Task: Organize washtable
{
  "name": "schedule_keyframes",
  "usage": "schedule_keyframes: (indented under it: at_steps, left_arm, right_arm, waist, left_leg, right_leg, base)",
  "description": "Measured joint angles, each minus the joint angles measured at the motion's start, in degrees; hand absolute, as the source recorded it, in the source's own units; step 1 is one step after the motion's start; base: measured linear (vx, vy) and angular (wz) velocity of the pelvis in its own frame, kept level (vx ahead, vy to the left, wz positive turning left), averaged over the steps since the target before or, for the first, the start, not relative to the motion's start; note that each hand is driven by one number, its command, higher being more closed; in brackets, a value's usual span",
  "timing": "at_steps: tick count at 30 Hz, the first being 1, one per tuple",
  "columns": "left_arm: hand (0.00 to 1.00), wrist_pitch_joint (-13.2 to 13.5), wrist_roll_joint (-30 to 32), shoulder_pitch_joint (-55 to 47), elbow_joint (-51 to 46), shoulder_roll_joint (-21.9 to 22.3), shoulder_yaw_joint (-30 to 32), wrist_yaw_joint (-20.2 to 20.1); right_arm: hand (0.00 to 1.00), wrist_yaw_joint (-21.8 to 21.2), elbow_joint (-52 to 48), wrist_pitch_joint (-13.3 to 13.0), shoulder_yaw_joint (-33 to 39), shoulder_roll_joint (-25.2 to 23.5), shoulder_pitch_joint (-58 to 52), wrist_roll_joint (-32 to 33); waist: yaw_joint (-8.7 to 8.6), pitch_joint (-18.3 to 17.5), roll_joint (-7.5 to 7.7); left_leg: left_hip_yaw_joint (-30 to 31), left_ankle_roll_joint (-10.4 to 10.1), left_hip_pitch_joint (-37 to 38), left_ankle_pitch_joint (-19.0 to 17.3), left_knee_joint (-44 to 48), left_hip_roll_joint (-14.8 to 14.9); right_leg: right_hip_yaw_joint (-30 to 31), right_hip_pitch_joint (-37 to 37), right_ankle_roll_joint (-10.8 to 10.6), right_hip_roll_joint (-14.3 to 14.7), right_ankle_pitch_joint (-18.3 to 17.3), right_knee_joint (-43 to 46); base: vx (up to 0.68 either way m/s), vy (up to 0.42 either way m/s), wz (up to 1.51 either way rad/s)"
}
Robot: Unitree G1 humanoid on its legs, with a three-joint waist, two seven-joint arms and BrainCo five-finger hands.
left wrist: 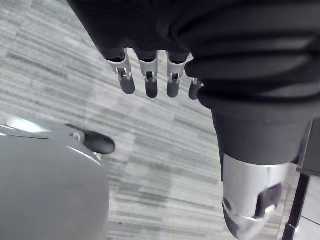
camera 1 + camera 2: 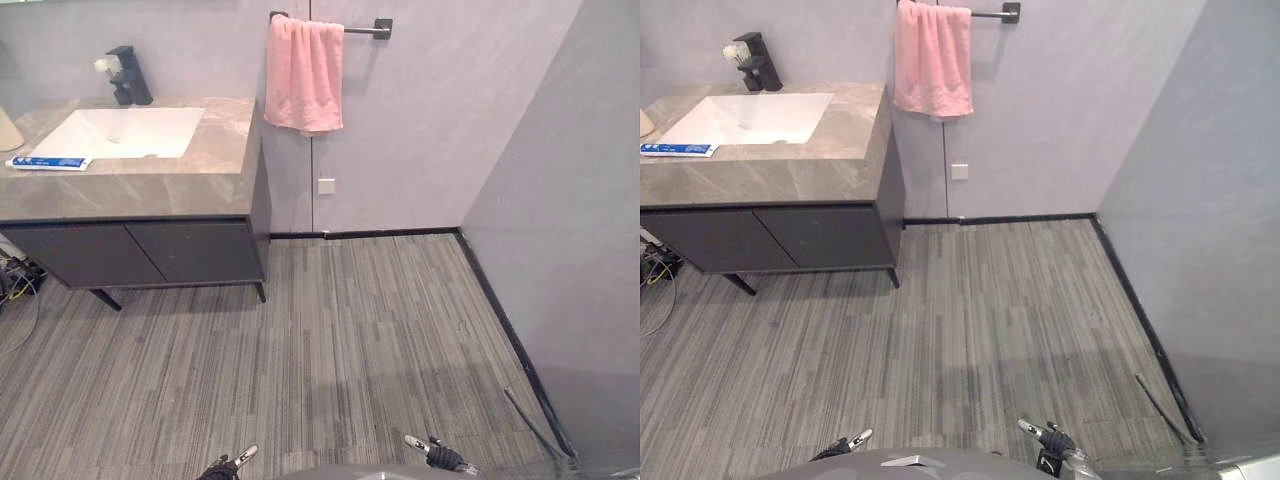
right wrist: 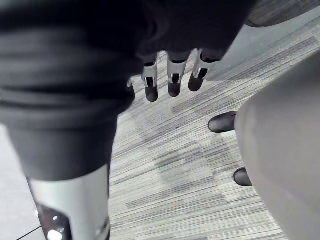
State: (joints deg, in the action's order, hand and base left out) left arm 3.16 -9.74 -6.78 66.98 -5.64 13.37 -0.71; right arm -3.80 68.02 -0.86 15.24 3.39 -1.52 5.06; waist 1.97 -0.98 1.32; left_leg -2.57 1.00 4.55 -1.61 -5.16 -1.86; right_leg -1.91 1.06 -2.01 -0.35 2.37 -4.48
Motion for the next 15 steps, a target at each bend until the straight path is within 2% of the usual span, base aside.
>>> schedule_keyframes:
  at_steps: [15]
  left_arm:
    - [0.0,0.0,0.1,0.0,0.2,0.0,0.0,0.0]
  right_arm:
    - [0.0,0.0,0.0,0.0,0.0,0.0,0.0,0.0]
  waist:
    - [-0.02,-0.1,-0.17]
  left_leg:
    - [-0.1,0.0,0.0,0.0,0.0,0.0]
  right_leg:
    - [0.0,0.0,0.0,0.0,0.0,-0.1]
  base:
    - [0.0,0.0,0.0]
